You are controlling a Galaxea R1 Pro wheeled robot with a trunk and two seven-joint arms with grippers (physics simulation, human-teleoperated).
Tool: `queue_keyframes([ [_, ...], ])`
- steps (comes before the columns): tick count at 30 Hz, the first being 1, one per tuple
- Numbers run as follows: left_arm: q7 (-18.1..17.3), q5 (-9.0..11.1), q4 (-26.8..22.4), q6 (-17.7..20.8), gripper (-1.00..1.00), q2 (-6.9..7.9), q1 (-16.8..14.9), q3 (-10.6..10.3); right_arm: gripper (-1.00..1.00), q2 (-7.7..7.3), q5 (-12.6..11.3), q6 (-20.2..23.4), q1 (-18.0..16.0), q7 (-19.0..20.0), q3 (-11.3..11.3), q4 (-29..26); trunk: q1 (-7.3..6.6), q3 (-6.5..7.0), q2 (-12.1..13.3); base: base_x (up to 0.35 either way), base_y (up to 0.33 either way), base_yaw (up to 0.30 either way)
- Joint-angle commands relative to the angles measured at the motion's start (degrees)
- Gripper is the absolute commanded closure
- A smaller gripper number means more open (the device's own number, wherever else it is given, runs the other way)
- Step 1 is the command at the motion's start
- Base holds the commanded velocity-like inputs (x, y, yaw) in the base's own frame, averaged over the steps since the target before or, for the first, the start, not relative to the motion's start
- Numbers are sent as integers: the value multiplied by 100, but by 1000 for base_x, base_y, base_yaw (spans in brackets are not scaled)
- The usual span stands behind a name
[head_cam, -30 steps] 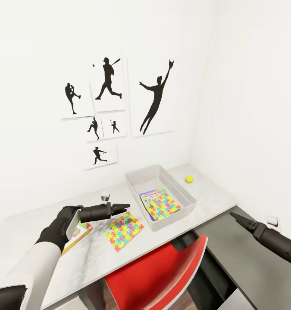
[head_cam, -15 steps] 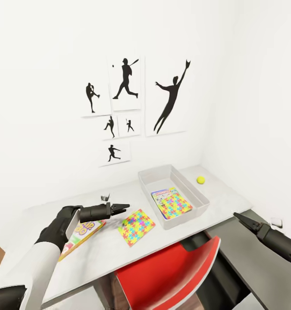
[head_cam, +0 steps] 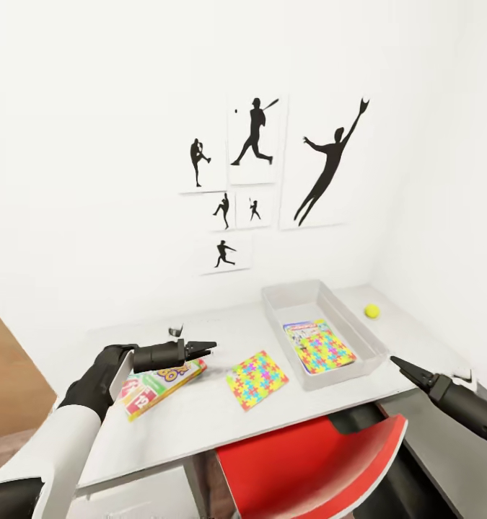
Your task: Put all the toys in the child's room - the three board games (two on the bed and one on the table), the two jigsaw puzzles on the table, and the tennis ball on the table - inside the toy box on the table in the child's room.
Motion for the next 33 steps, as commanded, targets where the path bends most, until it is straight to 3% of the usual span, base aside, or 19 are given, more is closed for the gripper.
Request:
queue_keyframes([
  [1, -8, 15, 3, 50, -100, -1, -6, 1, -100, 2, -2, 28, -4, 17, -6, -1, 4, -13, -13, 0, 59, 292],
  [26, -115, 15, 3, 50, -100, 6, -6, 11, -100, 34, 7, 28, -4, 15, -6, -1, 4, -13, -13, 0, 68, 292],
  [33, -147, 15, 3, 50, -100, 3, -5, 106, -100, 35, 7, 28, -3, 10, -4, -1, 4, -13, -13, 0, 155, 292],
])
